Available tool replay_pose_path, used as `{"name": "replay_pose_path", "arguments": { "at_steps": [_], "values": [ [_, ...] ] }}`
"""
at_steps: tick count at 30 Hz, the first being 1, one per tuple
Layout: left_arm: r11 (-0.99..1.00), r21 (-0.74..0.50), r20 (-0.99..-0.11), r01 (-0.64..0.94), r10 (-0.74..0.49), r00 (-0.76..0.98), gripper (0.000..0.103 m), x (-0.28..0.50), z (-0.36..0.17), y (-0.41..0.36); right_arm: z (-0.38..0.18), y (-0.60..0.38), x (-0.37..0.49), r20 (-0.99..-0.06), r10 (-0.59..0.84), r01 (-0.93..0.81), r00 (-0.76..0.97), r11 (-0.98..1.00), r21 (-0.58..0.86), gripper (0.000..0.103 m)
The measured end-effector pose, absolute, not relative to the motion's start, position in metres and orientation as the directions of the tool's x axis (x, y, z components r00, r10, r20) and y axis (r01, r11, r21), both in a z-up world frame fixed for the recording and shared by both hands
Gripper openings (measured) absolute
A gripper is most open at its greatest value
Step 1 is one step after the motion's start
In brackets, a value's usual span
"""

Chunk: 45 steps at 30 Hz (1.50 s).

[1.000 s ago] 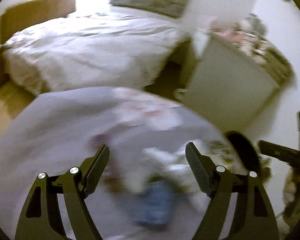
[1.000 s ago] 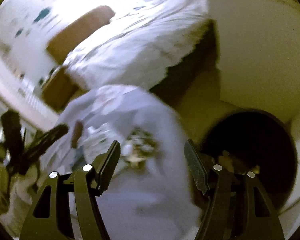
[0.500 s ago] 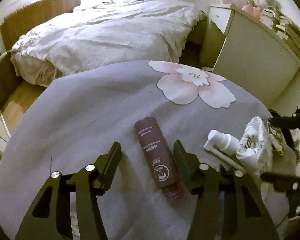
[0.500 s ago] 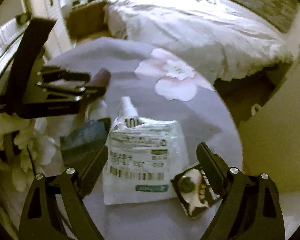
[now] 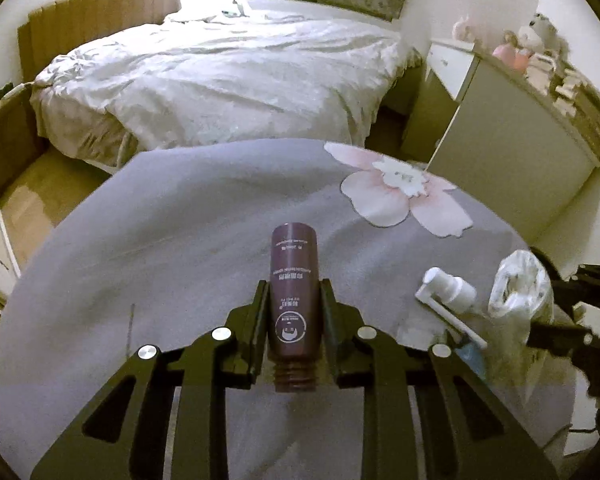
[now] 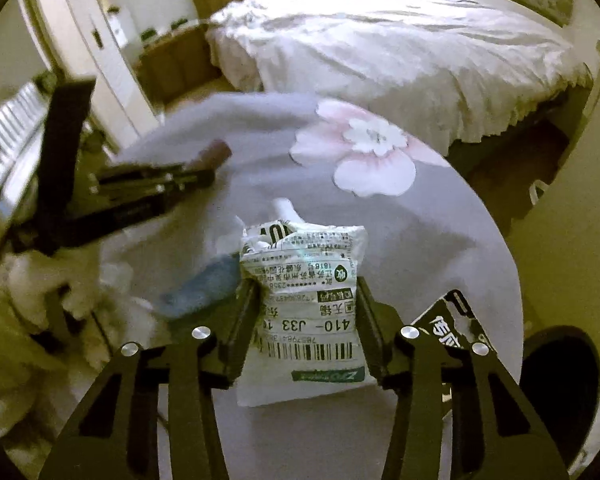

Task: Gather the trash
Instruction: 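Grasp the brown bottle with the left tool while the right grasps the white medicine bag, then carry both items over the black bin and open both tools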

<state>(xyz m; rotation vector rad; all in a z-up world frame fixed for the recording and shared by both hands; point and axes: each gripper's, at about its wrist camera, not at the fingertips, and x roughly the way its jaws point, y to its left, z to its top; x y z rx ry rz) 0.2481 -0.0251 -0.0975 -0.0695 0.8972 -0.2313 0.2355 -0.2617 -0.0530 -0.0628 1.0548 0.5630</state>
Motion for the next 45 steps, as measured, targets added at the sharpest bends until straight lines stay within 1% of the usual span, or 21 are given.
{"name": "replay_pose_path", "arguments": {
  "at_steps": [4,8,11,13,19,26,35,45],
  "values": [
    [0.966,-0.180,-0.726,0.188,-0.259,0.637,0.025,0.232,-0.071,-0.022,-0.024,-0.274,0.231,-0.758,0.523,-0.441,0.390,0.829,0.344,0.046],
    [0.955,-0.189,-0.681,0.229,-0.295,0.670,0.025,0.219,-0.042,-0.029,0.005,-0.294,0.228,-0.675,0.605,-0.399,0.423,0.793,0.460,0.046],
    [0.943,-0.199,-0.647,0.268,-0.331,0.686,0.025,0.211,-0.021,-0.043,0.024,-0.320,0.227,-0.615,0.639,-0.353,0.463,0.769,0.533,0.046],
    [0.930,-0.206,-0.626,0.304,-0.364,0.690,0.025,0.207,-0.008,-0.058,0.036,-0.341,0.226,-0.589,0.632,-0.319,0.504,0.770,0.553,0.046],
    [0.879,-0.197,-0.593,0.433,-0.459,0.662,0.025,0.199,0.011,-0.122,0.056,-0.397,0.213,-0.609,0.483,-0.221,0.629,0.863,0.455,0.046],
    [0.807,-0.196,-0.581,0.557,-0.553,0.597,0.025,0.196,0.013,-0.201,0.048,-0.460,0.196,-0.647,0.315,-0.072,0.695,0.925,0.373,0.046],
    [0.731,-0.203,-0.598,0.652,-0.620,0.509,0.025,0.190,-0.001,-0.280,0.010,-0.527,0.183,-0.686,0.206,0.088,0.698,0.926,0.368,0.046],
    [0.664,-0.275,-0.652,0.695,-0.660,0.372,0.025,0.200,-0.038,-0.332,-0.035,-0.577,0.180,-0.738,0.139,0.219,0.660,0.904,0.367,0.046]
  ]
}}
